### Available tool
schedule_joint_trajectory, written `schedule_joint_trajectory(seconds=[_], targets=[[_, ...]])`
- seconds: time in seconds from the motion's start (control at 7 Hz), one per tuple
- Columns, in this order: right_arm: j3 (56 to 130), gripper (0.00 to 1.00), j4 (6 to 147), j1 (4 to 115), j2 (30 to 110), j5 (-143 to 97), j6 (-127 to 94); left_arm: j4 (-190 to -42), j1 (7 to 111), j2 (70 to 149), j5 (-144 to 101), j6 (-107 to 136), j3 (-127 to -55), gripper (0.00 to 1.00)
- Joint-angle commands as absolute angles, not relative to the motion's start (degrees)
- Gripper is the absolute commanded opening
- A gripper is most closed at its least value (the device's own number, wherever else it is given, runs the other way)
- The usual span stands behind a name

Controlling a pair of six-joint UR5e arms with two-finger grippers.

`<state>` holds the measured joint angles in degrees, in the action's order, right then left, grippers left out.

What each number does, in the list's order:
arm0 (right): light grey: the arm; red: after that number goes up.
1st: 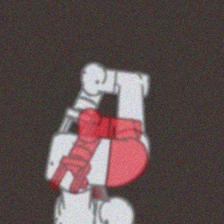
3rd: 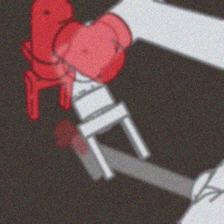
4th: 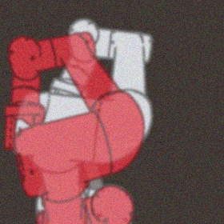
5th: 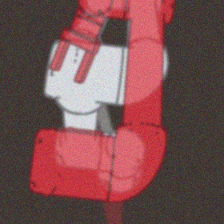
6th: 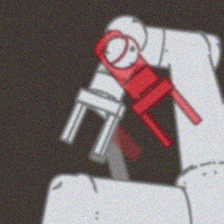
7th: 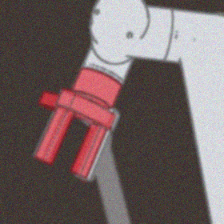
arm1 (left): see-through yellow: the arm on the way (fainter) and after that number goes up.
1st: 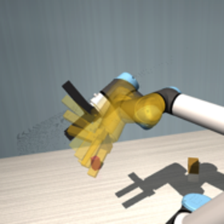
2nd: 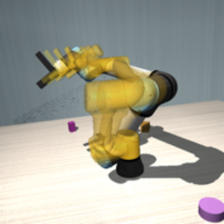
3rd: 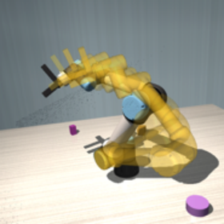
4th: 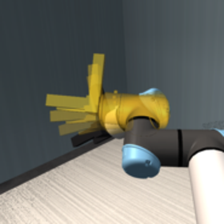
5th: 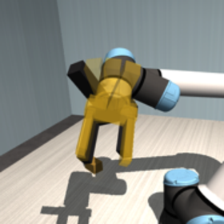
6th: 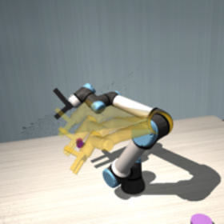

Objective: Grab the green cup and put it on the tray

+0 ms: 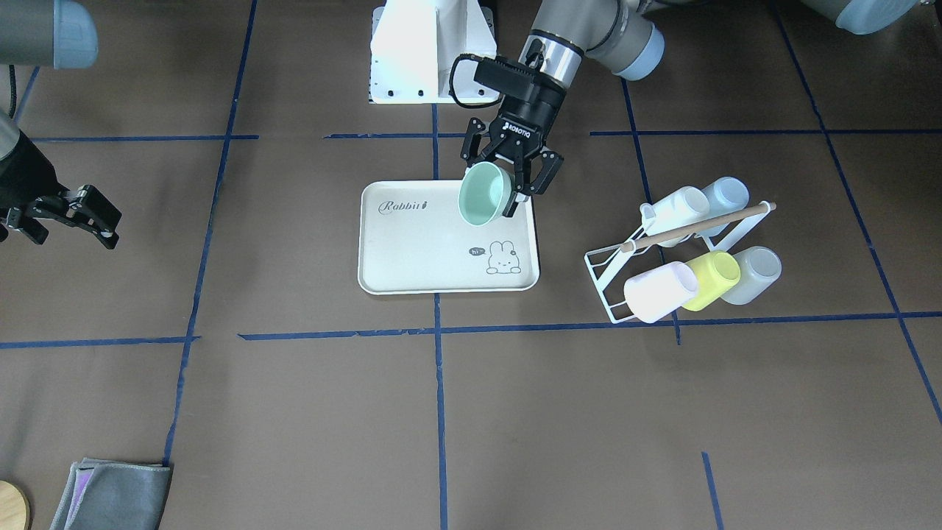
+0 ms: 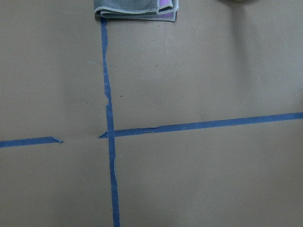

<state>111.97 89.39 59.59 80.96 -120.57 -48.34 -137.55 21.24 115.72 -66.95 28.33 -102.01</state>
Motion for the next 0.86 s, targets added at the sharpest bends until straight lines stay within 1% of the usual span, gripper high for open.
schedule_joint_trajectory(seconds=[0.0,0.14,0.29,0.43,0.57,0.71], targets=[[112.0,1.0,89.4,59.6,81.0,-120.6,-48.3,-153.0,20.1,116.3,-67.0,29.4,-94.0,0.22],[111.9,1.0,89.4,59.7,81.0,-120.8,-48.0,-156.3,20.0,118.4,-67.0,29.4,-91.0,0.25],[111.8,1.0,89.5,60.9,81.0,-122.7,-47.6,-161.5,20.0,121.0,-66.9,29.4,-85.7,0.25],[111.7,1.0,89.5,62.4,81.1,-124.9,-46.3,-165.4,20.0,122.1,-66.9,29.5,-82.0,0.25],[110.9,1.0,89.5,64.3,81.2,-127.1,-43.1,-166.0,19.9,122.3,-67.0,29.5,-81.5,0.25],[108.0,1.0,89.5,68.5,81.4,-131.0,-35.2,-166.1,19.8,123.1,-67.1,29.4,-80.0,0.25]])
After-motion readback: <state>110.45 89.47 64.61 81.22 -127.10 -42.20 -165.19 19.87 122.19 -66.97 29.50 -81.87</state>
